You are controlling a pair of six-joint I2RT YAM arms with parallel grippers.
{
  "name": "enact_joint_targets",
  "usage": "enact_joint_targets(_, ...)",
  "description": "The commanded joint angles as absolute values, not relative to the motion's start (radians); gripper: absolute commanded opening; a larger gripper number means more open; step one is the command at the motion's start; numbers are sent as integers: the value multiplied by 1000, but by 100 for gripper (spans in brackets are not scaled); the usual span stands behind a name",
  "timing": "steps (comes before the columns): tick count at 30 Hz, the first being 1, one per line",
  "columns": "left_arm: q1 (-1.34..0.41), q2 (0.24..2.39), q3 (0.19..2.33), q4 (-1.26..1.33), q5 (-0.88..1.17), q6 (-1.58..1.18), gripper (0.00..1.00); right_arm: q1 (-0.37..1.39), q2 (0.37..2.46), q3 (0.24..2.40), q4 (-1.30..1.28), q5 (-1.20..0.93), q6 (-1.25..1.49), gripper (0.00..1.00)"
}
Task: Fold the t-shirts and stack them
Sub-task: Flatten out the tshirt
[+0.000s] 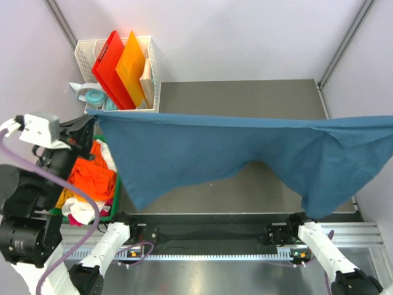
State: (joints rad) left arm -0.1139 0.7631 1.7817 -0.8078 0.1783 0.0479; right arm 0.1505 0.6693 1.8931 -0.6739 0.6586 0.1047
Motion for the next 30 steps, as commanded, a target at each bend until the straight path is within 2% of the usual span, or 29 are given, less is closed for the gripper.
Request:
enact_joint_targets(1,-110,781,1871,-787,9,54,0,164,716,1962,-580,773,29,0)
enact_joint_targets(13,-121,908,2014,-735,23,41,0,199,873,2086,-495,761,14,0)
enact_joint_targets(16,-121,922,1925,-700,61,41,0,236,913,2014,-505,805,18,0)
enact_joint_targets(22,-121,1008,1577,-551,141,83,0,230,1000,1711,-382,822,17,0)
enact_joint_targets(26,-121,1172,1520,-454,152,110,0,137,1228,1741,-403,718,107,0)
enact_joint_targets(30,-121,1398,1606,-404,155,114,0,98,1428,1932,-426,666,146,0)
